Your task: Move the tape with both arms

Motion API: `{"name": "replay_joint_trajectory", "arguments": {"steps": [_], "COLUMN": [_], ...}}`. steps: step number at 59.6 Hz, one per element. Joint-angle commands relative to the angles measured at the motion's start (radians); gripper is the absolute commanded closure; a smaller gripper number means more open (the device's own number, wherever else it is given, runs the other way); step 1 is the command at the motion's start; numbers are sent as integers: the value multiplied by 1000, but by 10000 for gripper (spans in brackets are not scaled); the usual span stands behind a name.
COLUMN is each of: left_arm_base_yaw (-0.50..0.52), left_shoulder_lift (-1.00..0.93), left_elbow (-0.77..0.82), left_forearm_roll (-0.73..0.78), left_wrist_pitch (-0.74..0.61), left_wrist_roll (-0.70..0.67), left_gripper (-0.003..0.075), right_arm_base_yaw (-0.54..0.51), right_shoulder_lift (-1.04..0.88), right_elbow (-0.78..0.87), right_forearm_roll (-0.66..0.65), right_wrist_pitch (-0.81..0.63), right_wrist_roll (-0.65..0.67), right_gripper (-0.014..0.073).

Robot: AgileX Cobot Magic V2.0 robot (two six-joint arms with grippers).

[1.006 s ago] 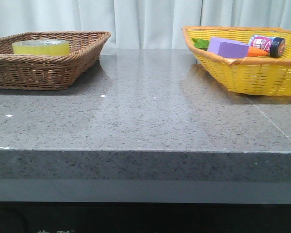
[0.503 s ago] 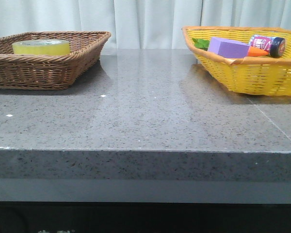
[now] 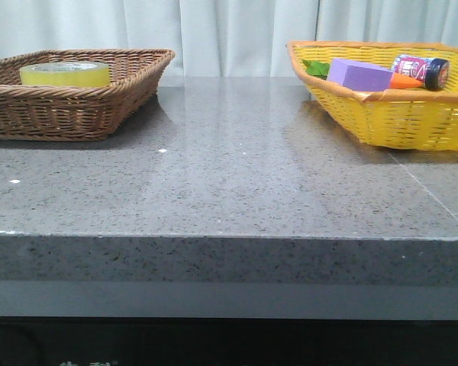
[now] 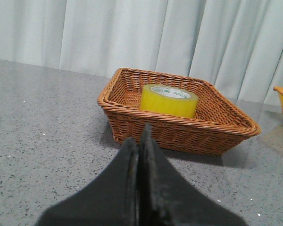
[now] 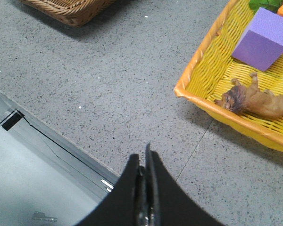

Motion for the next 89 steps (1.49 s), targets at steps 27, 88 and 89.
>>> {"name": "replay_joint_trajectory", "arguments": {"steps": [27, 88, 89], "left_arm_base_yaw": [0, 0, 0], "left_shoulder_lift": [-19, -19, -19], "left_elbow": [39, 39, 39], "left_forearm_roll": [0, 0, 0], "left_wrist_pitch": [-88, -88, -88], "left_wrist_roll": [-9, -9, -9], "left_gripper": [740, 740, 740], "right_arm_base_yaw": [-306, -456, -456], "right_shoulder_lift": [-417, -738, -738], "right_elbow": [416, 857, 857], "right_forearm_roll": [13, 35, 35], "right_wrist_pitch": [-478, -839, -839], "right_wrist_roll": [-9, -9, -9], "right_gripper": [662, 662, 662]}}
